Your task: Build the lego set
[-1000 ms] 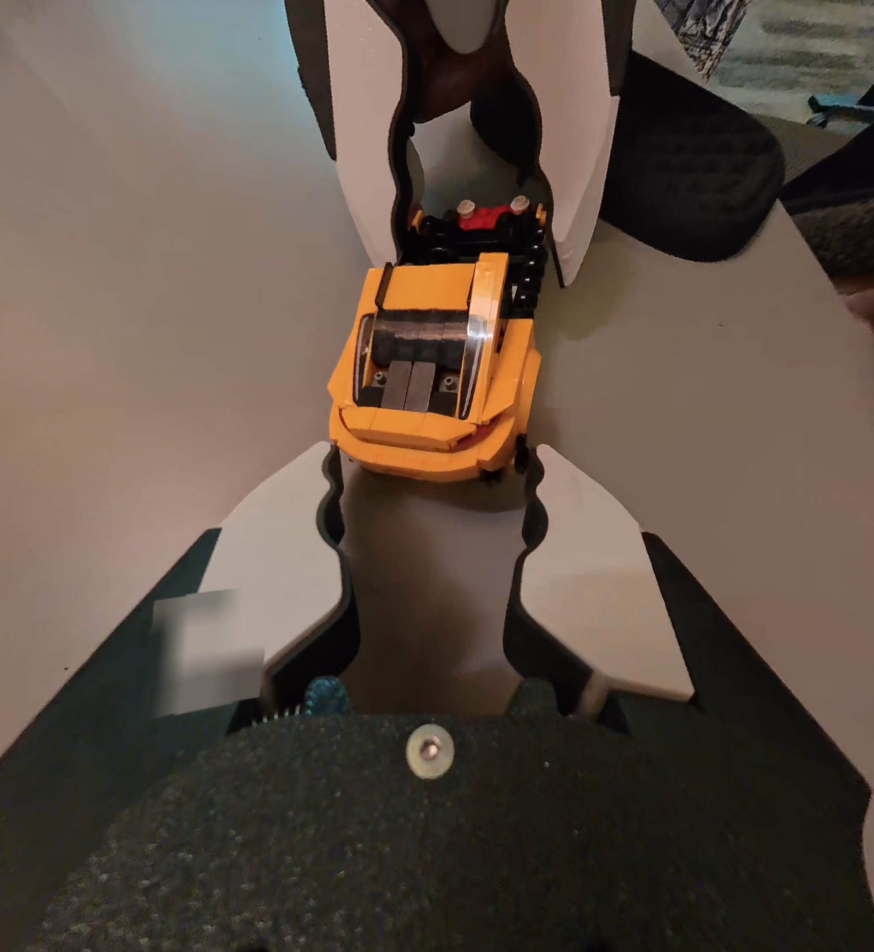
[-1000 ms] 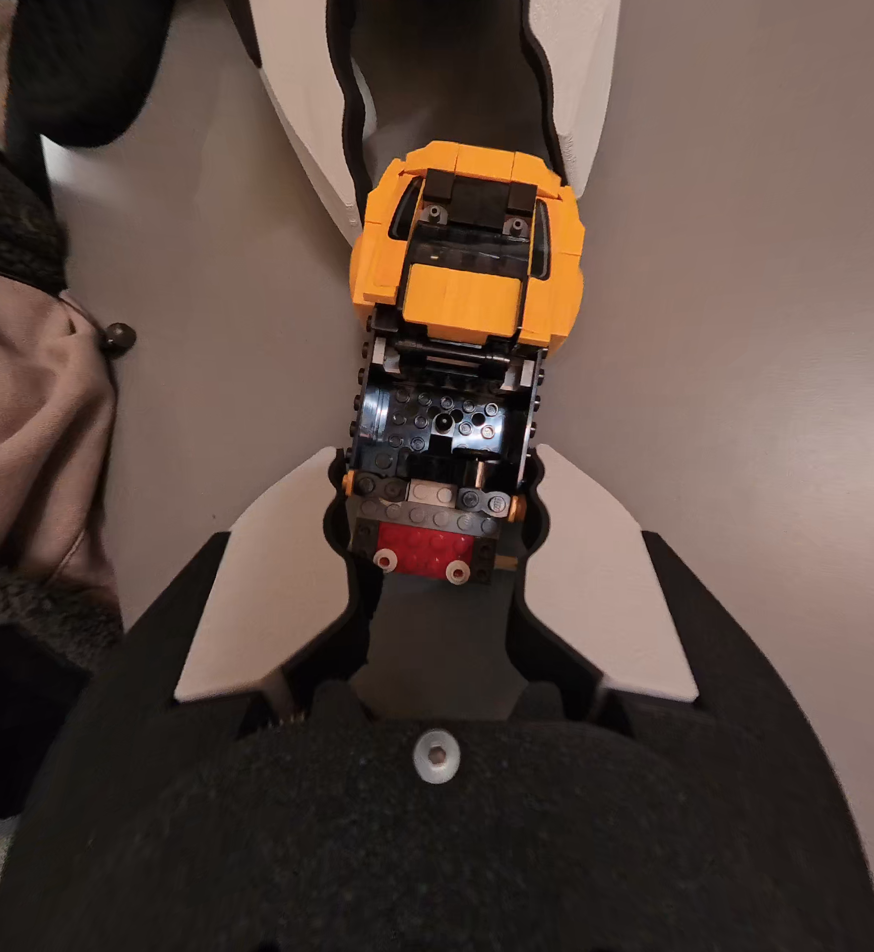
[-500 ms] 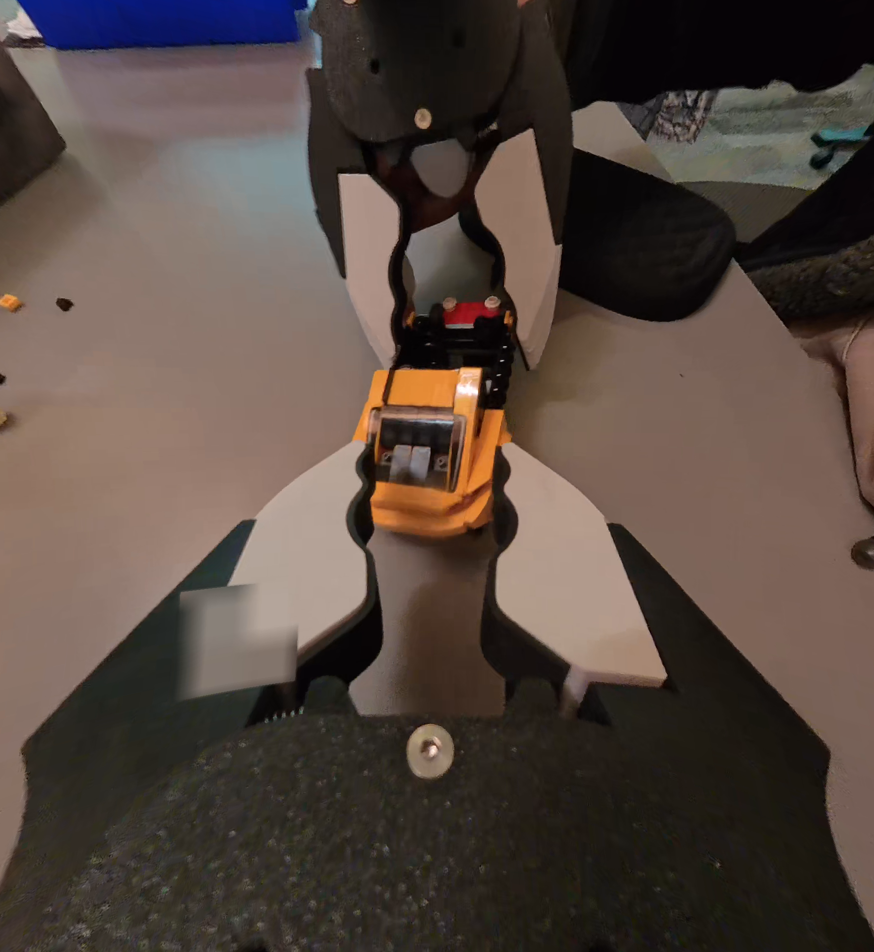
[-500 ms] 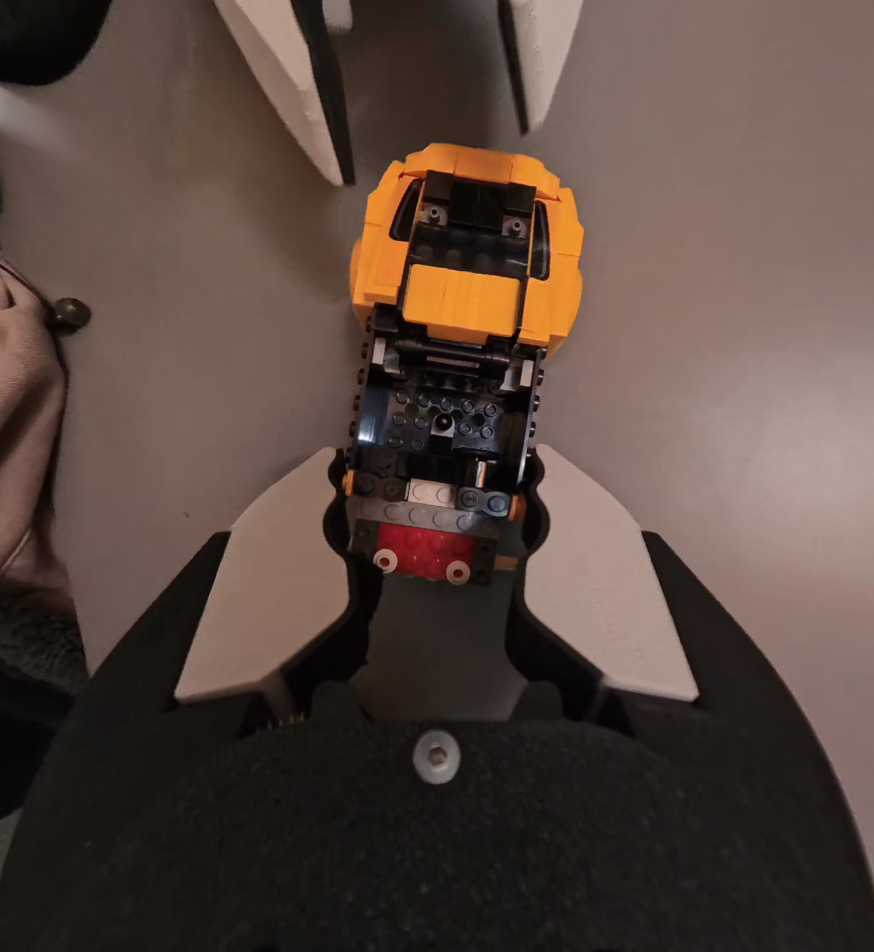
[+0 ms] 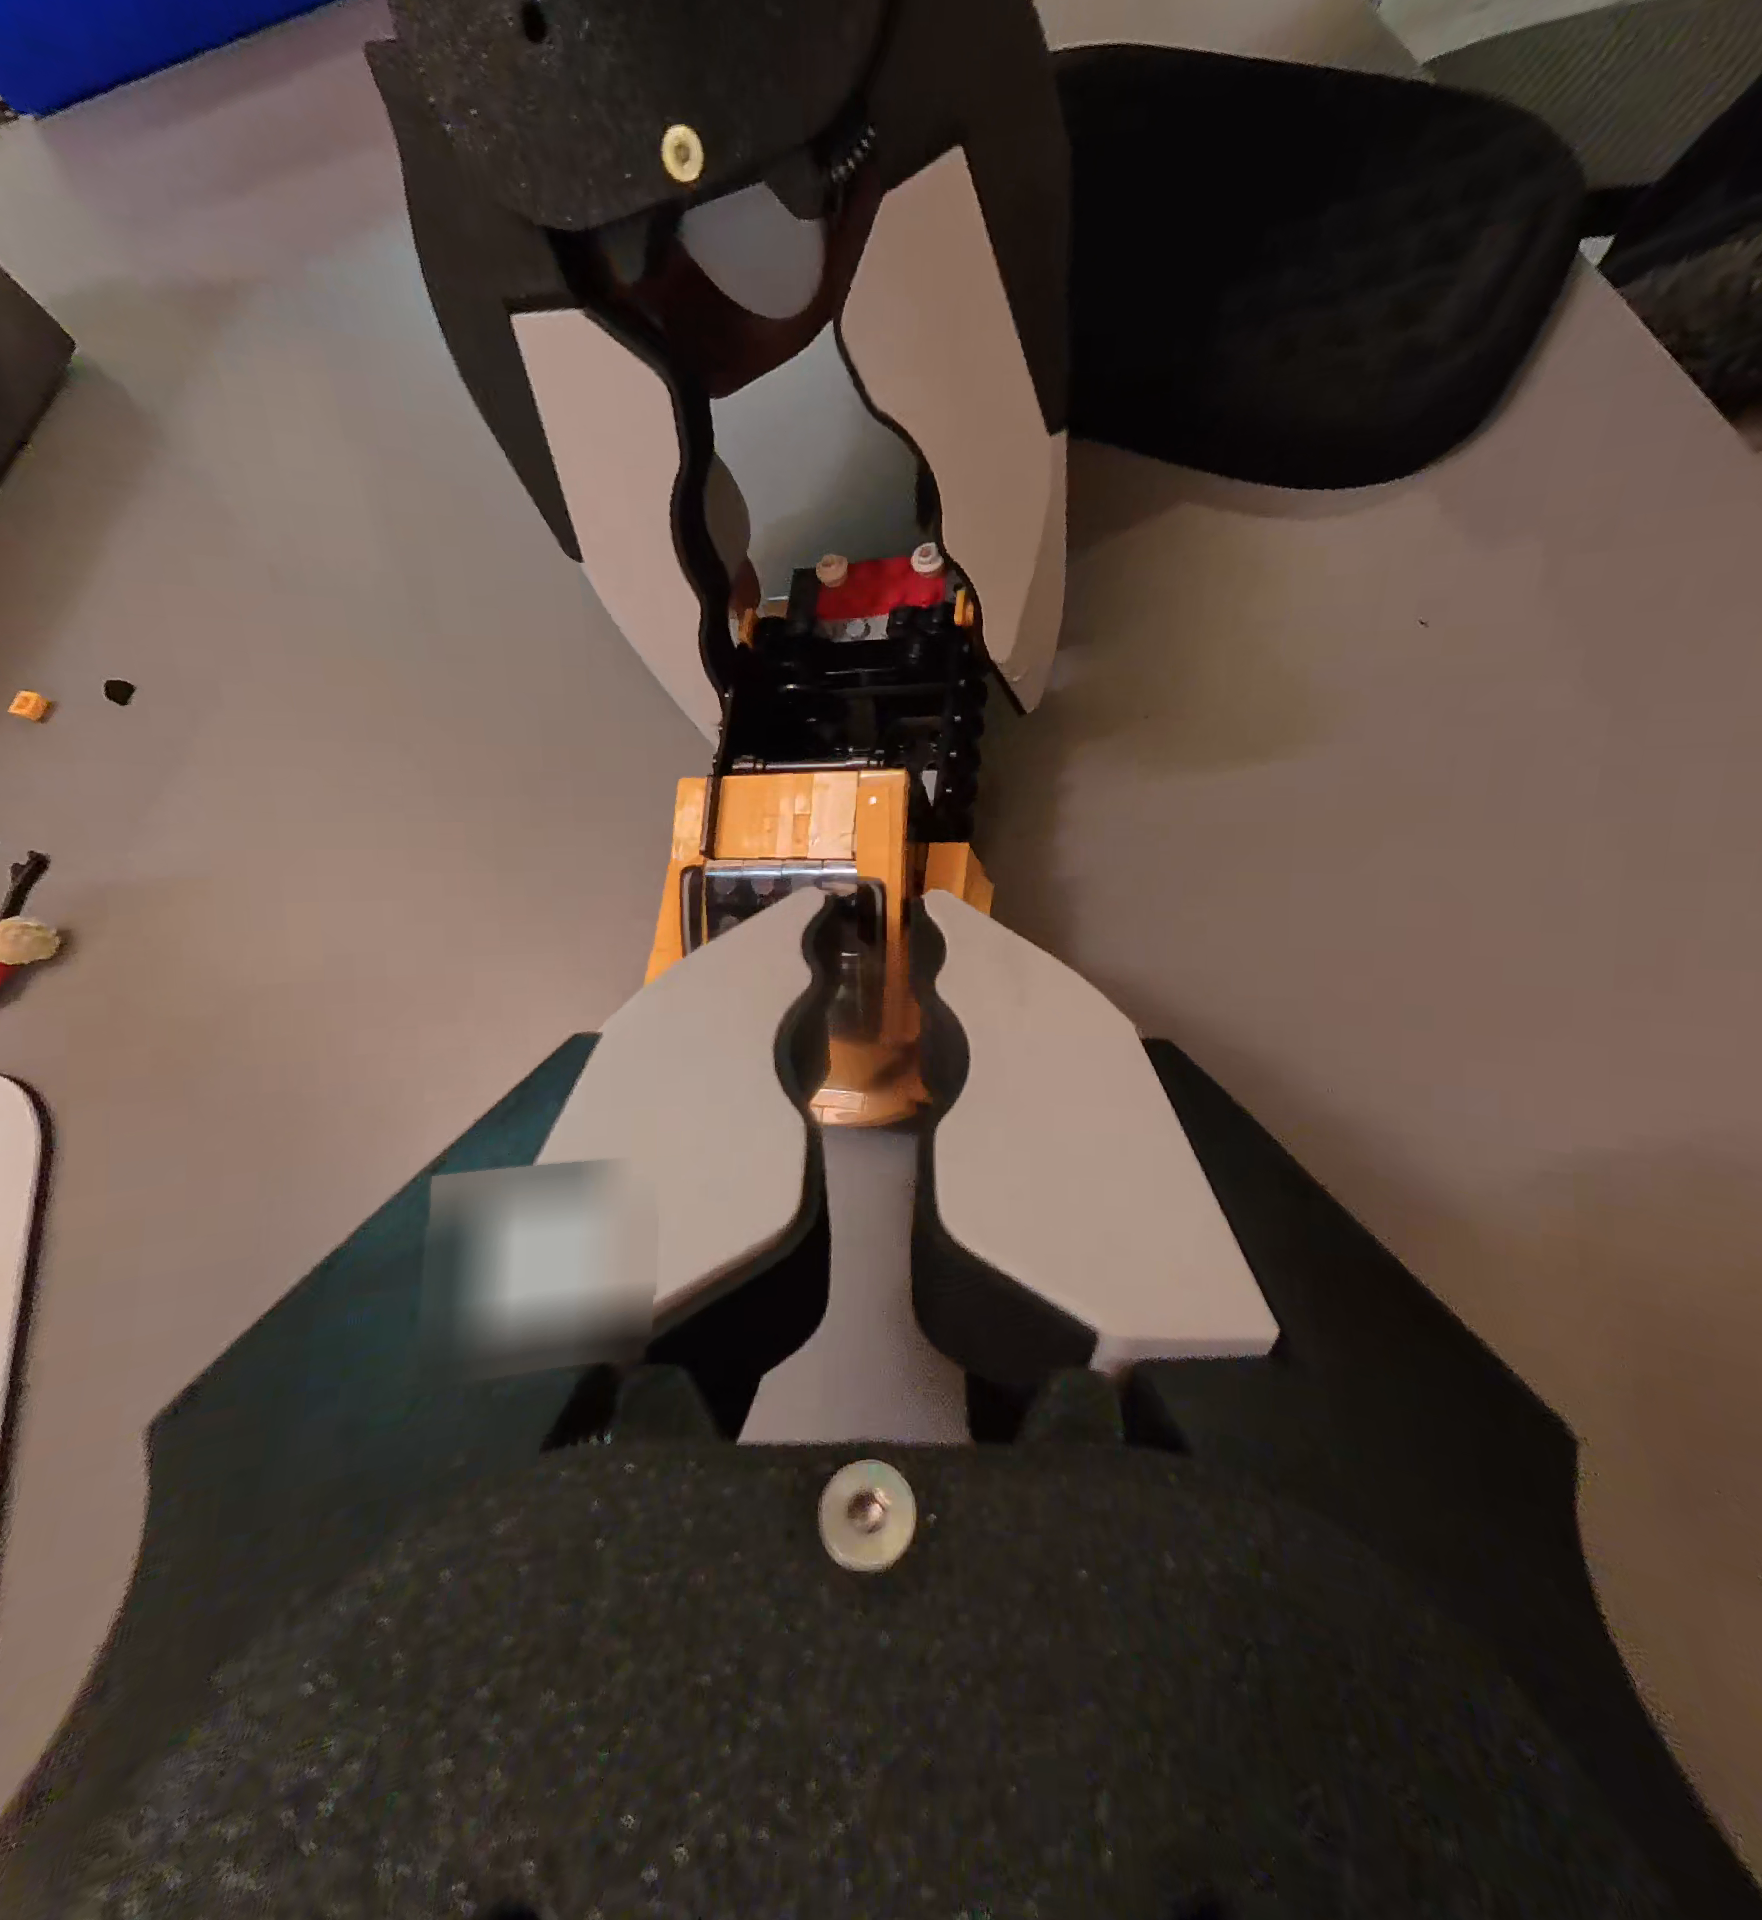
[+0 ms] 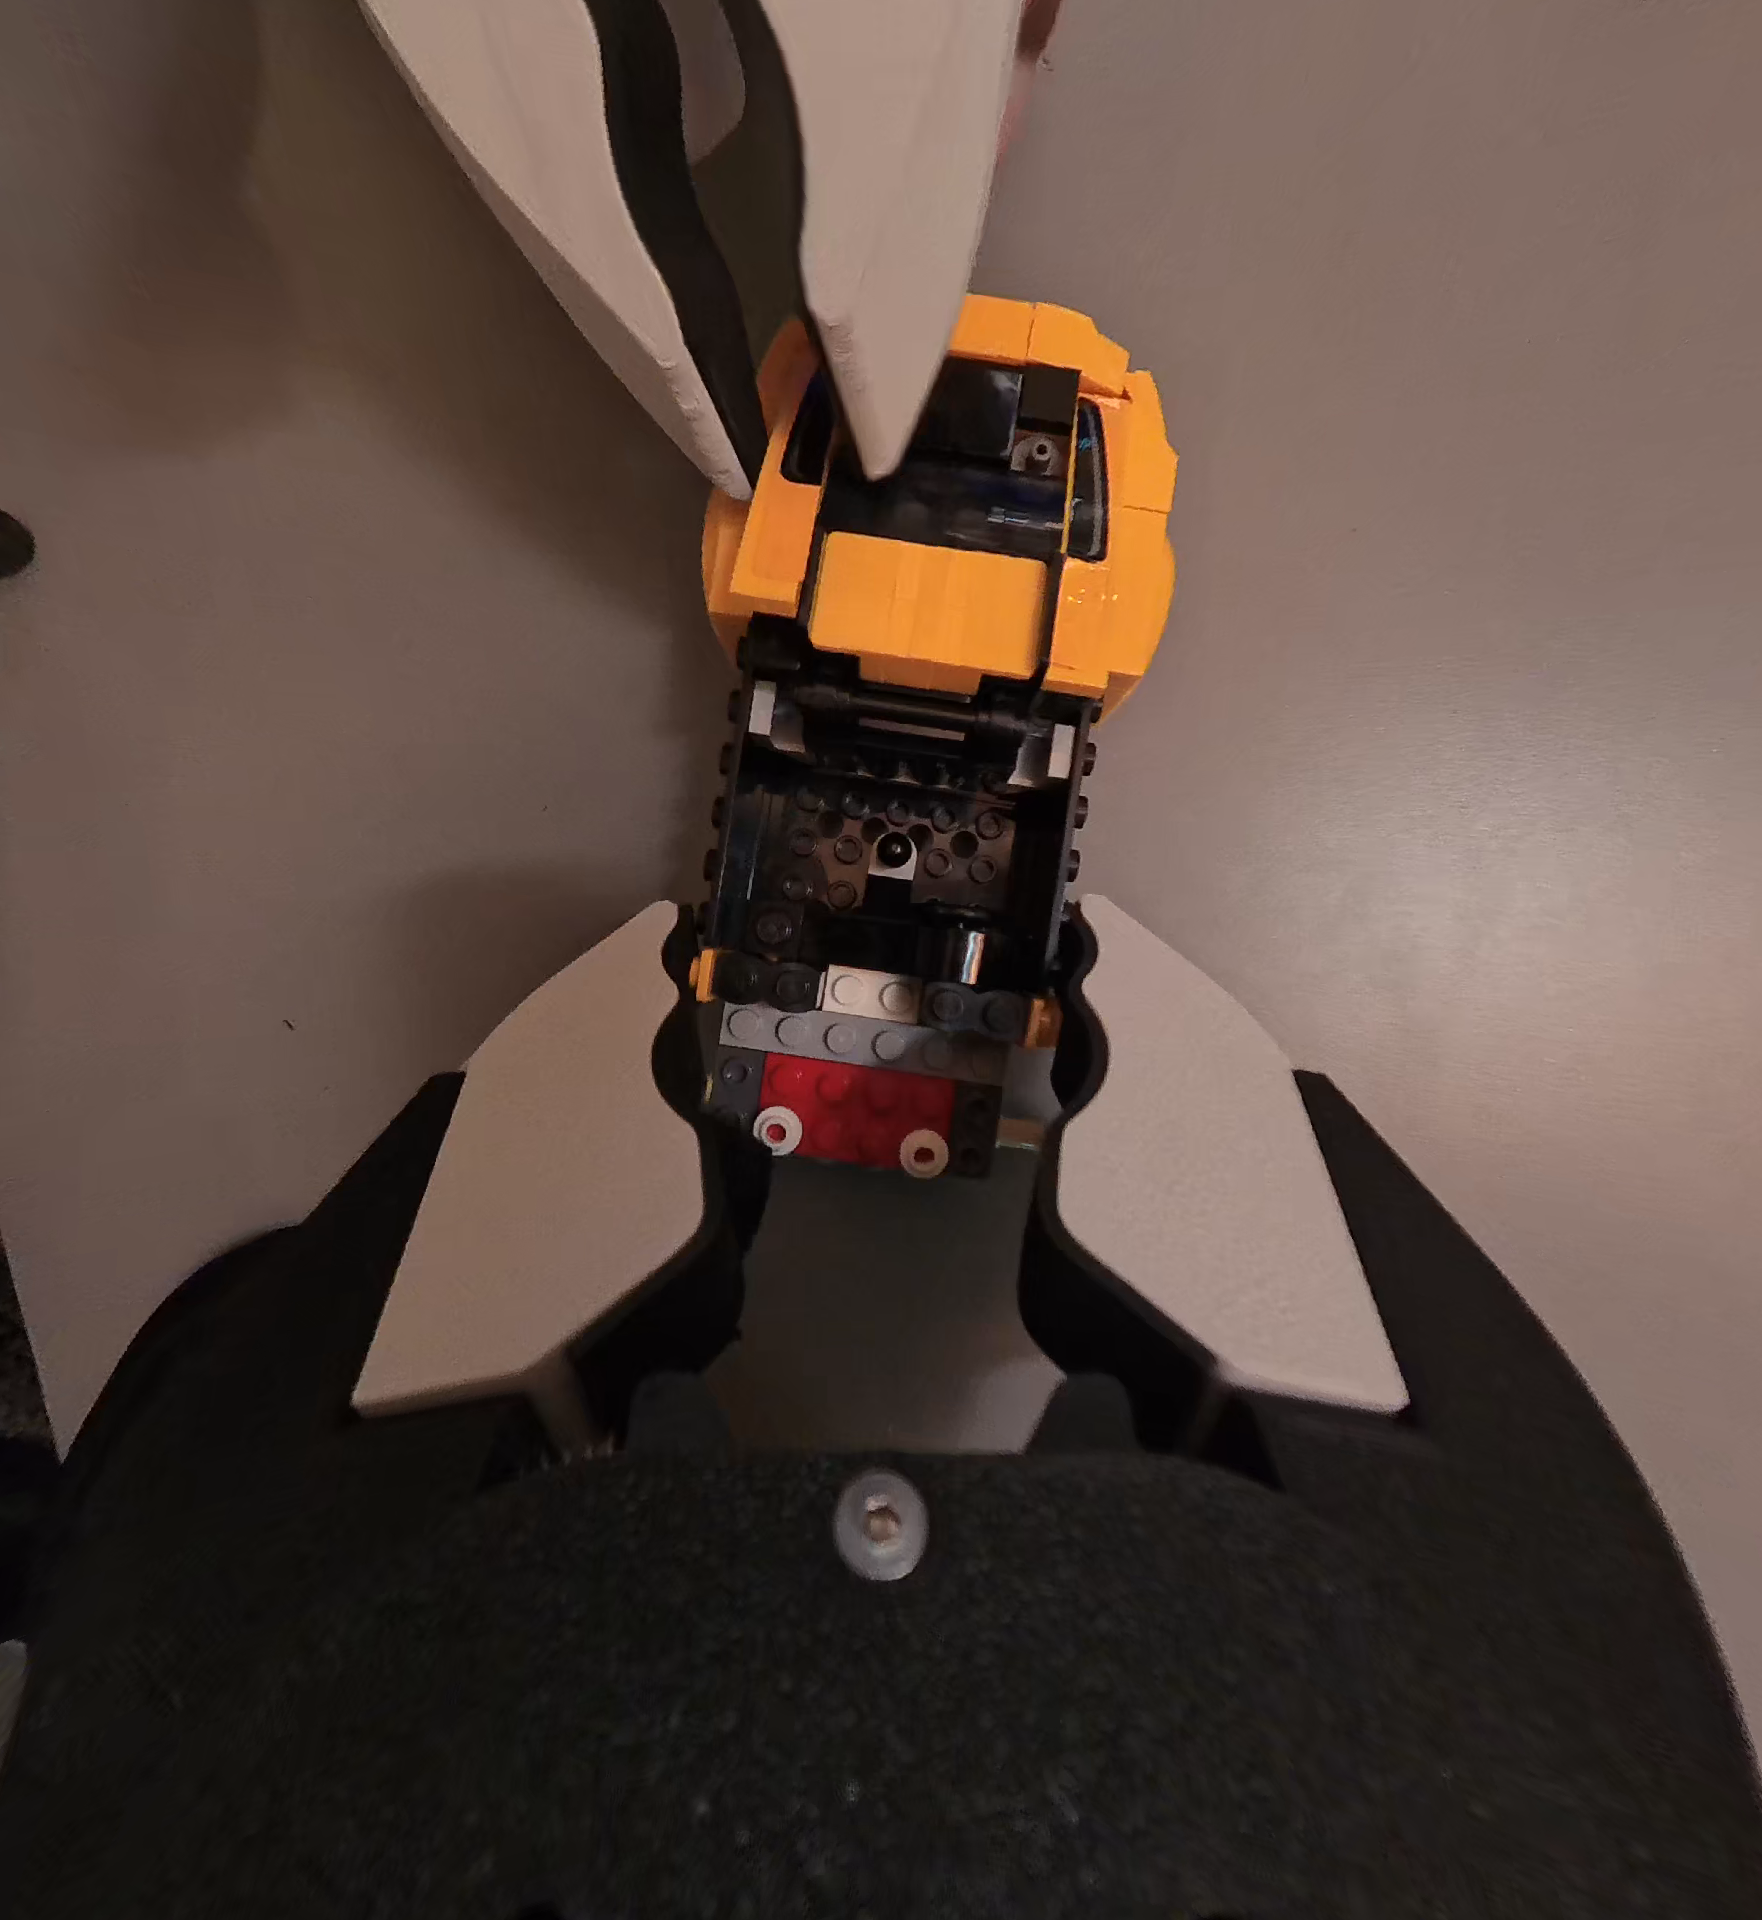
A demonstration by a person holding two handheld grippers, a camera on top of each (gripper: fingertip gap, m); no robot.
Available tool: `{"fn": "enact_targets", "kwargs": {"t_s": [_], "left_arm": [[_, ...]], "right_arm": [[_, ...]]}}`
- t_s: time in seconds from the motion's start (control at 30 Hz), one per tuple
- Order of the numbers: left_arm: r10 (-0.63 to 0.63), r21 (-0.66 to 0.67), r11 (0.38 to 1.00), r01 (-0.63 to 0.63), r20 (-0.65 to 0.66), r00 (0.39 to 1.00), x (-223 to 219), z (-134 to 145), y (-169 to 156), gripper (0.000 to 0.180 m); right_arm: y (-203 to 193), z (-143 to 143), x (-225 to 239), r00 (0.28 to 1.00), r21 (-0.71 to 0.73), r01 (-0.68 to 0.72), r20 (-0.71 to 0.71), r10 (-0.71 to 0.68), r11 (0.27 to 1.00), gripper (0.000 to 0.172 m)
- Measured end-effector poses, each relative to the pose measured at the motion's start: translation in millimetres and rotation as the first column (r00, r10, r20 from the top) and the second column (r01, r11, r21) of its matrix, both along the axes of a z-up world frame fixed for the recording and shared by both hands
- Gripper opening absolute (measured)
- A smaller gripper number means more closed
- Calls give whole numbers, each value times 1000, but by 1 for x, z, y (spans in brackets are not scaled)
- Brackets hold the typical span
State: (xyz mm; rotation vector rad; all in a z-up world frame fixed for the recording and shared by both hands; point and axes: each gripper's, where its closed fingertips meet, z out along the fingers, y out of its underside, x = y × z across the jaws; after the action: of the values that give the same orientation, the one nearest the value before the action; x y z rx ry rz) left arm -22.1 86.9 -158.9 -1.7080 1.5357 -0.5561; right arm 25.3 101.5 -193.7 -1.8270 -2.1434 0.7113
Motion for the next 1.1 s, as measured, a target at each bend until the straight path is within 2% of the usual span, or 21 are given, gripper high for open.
{"fn": "enact_targets", "kwargs": {"t_s": [0.1, 0.2, 0.33, 0.47, 0.6, 0.67, 0.77, 0.83, 0.97, 1.1], "left_arm": [[-5, 16, 1000, 5, -15, 1000, 1, 0, -1, 9], [-4, -25, 1000, 5, 14, 1000, 0, 1, -2, 8], [10, -166, 986, 12, 130, 991, -1, 13, -5, 8], [112, -381, 924, 32, 348, 931, -5, 42, 1, 8], [228, -526, 845, 93, 512, 828, -13, 68, 8, 8], [267, -557, 822, 116, 557, 786, -15, 78, 10, 8], [320, -601, 781, 170, 619, 717, -14, 94, 8, 8], [349, -618, 763, 192, 643, 682, -11, 102, 6, 8], [395, -623, 759, 190, 672, 627, -7, 113, -2, 8], [443, -624, 767, 151, 685, 578, -10, 119, -8, 8]], "right_arm": [[0, -1, 1, 1000, -1, -2, -1, 2, 1000, 66], [0, -2, 1, 1000, 5, -7, 2, 7, 1000, 66], [1, -3, 1, 1000, 26, -15, -6, 15, 1000, 66], [5, 4, -1, 998, 39, 8, -61, -6, 999, 67], [12, 31, -1, 977, 36, 83, -199, -75, 996, 70], [13, 53, -5, 934, 7, 141, -332, -131, 990, 66], [9, 88, -14, 818, -92, 207, -530, -224, 974, 52], [2, 108, -23, 742, -172, 198, -617, -263, 965, 45], [-11, 138, -42, 641, -310, 124, -700, -315, 943, 37], [-20, 156, -58, 617, -437, 32, -699, -362, 899, 31]]}}
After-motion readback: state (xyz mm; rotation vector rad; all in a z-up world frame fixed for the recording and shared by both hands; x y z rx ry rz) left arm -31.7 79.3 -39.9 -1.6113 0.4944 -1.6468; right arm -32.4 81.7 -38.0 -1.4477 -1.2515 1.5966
